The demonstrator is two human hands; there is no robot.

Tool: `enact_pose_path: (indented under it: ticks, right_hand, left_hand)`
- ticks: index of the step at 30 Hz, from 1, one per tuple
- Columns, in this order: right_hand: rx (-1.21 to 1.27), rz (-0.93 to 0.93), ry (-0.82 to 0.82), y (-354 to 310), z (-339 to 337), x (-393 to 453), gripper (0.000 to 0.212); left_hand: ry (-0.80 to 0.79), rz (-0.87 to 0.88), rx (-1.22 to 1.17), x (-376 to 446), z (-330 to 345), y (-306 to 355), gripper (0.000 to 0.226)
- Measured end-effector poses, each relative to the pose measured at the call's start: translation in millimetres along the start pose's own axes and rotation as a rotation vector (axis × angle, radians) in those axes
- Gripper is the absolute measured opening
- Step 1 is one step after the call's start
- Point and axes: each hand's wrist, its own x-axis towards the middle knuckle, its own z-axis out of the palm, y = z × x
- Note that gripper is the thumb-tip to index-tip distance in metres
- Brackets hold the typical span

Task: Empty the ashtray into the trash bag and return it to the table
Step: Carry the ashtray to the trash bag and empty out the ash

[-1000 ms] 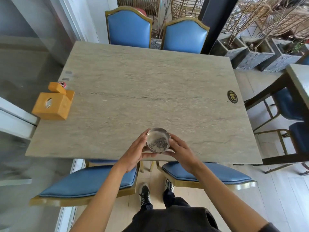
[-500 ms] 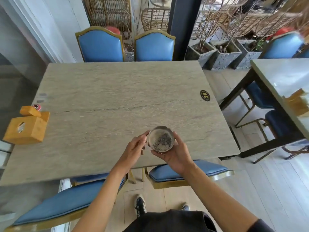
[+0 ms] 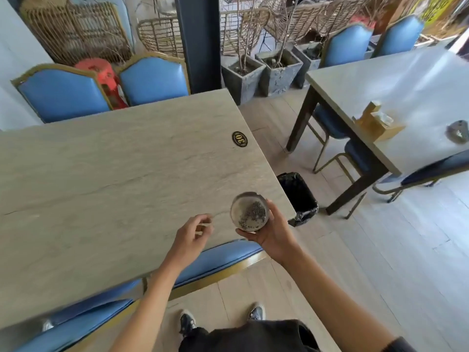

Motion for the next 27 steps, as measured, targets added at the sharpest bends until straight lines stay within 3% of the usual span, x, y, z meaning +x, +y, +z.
enact_pose_path:
  ticks: [14, 20, 27]
  right_hand:
    - [0.261, -0.019, 0.114, -79.4, -142.8, -33.3, 0.050]
    - [0.397, 0.004, 0.098, -119.3, -178.3, -11.5, 0.074]
    - [0.434, 0.119, 0.083, -191.4, -220.6, 50.5, 0.075]
  left_hand:
    - [-0.179, 0.050, 0.067, 74.7, 146.3, 82.4, 0.028]
    - [-0.227, 0.030, 0.054, 122.0, 197.5, 99.0, 0.023]
    - [-0.209, -0.005, 0.009, 207.1, 256.3, 115.4, 0.024]
